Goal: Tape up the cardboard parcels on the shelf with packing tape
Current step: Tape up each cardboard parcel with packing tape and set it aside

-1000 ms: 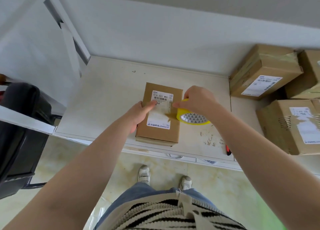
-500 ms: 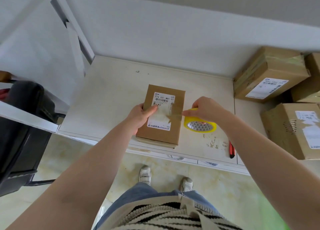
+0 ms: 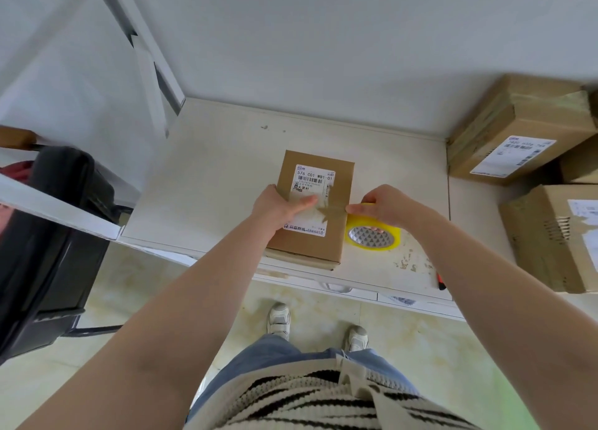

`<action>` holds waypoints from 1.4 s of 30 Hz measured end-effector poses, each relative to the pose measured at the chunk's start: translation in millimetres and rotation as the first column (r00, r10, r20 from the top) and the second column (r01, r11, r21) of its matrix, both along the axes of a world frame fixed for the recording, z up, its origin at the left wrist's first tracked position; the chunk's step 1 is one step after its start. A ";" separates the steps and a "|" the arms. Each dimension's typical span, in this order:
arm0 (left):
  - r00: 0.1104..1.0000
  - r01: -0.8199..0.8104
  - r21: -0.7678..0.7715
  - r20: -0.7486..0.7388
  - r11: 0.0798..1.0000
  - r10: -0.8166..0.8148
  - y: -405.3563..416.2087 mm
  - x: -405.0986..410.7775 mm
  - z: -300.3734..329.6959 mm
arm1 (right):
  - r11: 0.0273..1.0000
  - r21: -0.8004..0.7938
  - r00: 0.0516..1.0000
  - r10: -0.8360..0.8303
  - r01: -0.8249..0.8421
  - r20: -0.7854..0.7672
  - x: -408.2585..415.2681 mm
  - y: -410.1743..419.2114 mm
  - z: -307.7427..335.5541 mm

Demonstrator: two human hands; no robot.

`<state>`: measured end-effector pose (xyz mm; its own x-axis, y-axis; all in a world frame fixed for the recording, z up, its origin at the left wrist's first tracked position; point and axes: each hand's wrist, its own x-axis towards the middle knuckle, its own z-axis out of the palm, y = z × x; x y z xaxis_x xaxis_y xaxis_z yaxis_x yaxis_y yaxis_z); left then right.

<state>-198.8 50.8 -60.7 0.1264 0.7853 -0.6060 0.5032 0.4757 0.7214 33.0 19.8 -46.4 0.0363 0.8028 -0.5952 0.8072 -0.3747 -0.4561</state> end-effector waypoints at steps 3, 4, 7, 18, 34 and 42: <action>1.000 -0.012 -0.015 0.007 1.000 0.012 -0.1 2.4 0.5 | 0.999 0.020 1.000 -0.025 0.025 0.002 -0.3 -1.5 3.0; 0.998 -0.029 -0.030 0.048 0.999 0.031 -1.3 2.2 2.3 | 0.999 0.034 1.000 -0.029 0.029 0.006 0.5 -2.5 6.7; 0.980 -0.049 -0.150 0.186 0.987 0.077 -8.4 5.0 5.4 | 0.997 0.066 0.998 0.025 -0.028 0.053 7.6 -1.7 36.2; 0.975 -0.158 0.061 0.170 0.986 0.145 -30.2 21.4 -11.7 | 0.969 0.029 0.949 0.234 -0.245 0.211 -12.5 9.4 111.0; 0.970 0.153 0.085 0.176 0.984 -0.166 -17.0 18.1 19.7 | 0.959 0.122 0.963 0.243 -0.256 0.115 -27.6 5.7 113.2; 0.979 0.032 0.031 0.198 0.999 -0.037 -19.3 -24.6 1.6 | 0.983 0.109 0.958 0.112 -0.145 0.263 -22.7 -16.8 63.5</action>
